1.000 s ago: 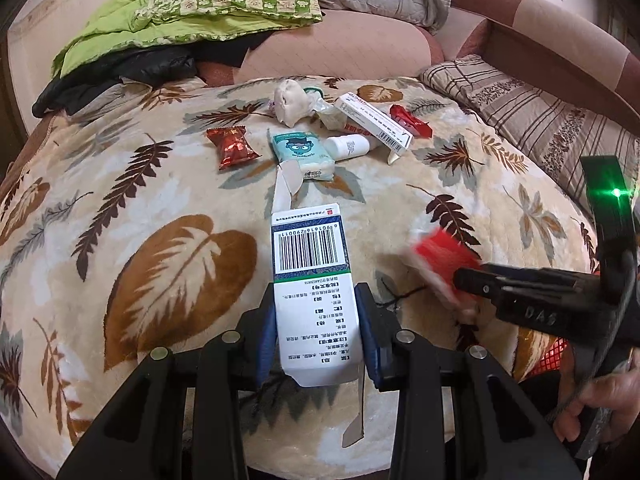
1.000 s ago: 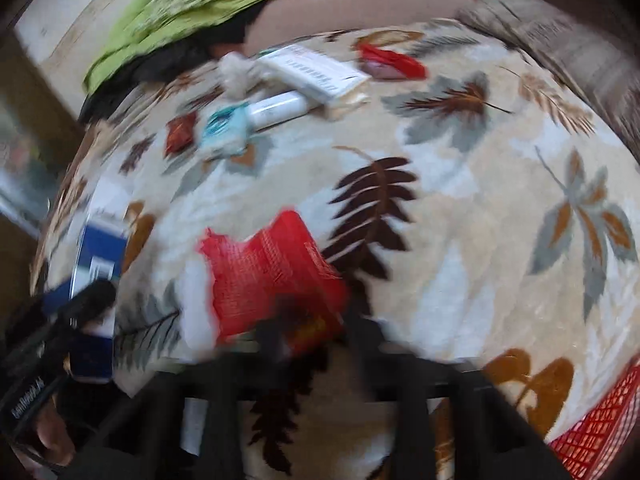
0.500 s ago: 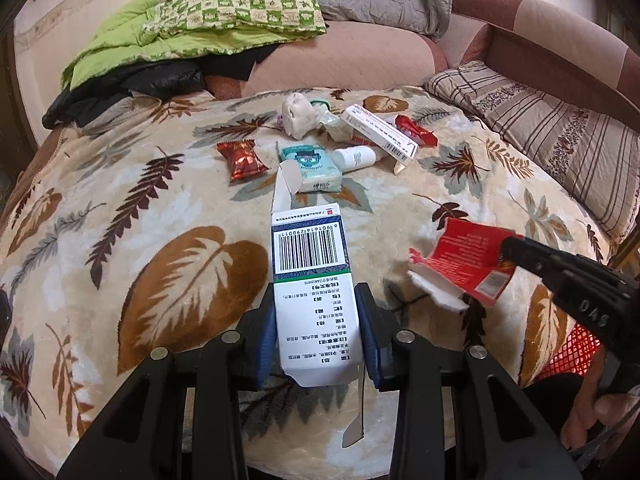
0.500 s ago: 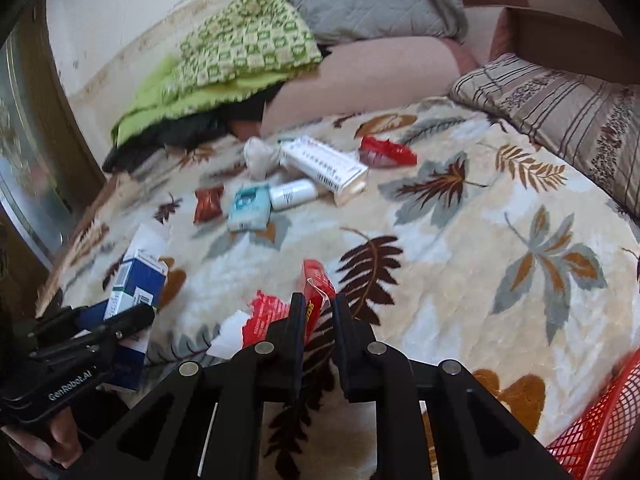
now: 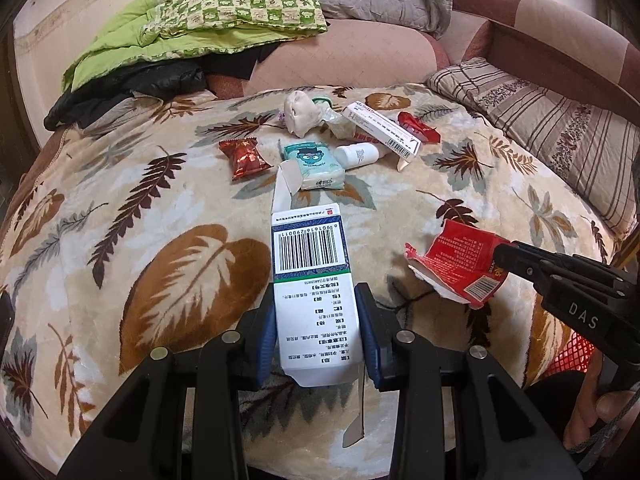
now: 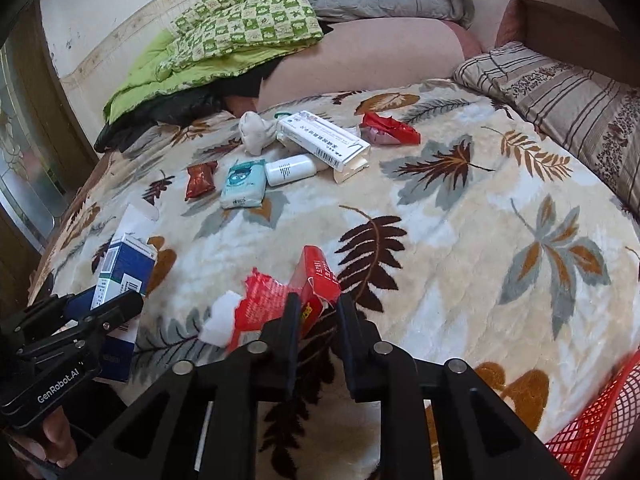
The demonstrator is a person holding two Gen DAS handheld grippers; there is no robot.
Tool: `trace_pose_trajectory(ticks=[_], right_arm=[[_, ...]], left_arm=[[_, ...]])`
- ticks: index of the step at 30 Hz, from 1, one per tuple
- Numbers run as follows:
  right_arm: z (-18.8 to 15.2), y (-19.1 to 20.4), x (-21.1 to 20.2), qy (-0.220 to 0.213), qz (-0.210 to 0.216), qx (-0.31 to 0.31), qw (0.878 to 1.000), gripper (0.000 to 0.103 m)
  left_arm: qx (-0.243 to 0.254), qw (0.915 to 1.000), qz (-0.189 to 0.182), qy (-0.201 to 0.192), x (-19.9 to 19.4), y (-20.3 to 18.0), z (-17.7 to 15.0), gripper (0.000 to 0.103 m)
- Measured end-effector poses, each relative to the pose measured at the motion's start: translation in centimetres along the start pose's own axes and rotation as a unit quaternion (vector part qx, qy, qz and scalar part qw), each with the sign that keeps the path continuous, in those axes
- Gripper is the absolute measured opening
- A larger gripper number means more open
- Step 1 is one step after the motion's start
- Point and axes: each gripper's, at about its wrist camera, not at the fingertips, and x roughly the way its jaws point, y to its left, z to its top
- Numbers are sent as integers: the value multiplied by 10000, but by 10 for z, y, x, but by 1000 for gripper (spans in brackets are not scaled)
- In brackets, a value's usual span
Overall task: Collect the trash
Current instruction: 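Lift the red box with the right tool while the left holds the barcode box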
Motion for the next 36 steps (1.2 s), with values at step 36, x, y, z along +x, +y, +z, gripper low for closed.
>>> trace_pose_trajectory(ticks=[36], right_arm=[[4,12,-15,-578,-98,-190,9981,17]], left_arm=[[14,10000,-37,-39,0,-3,-2,35]])
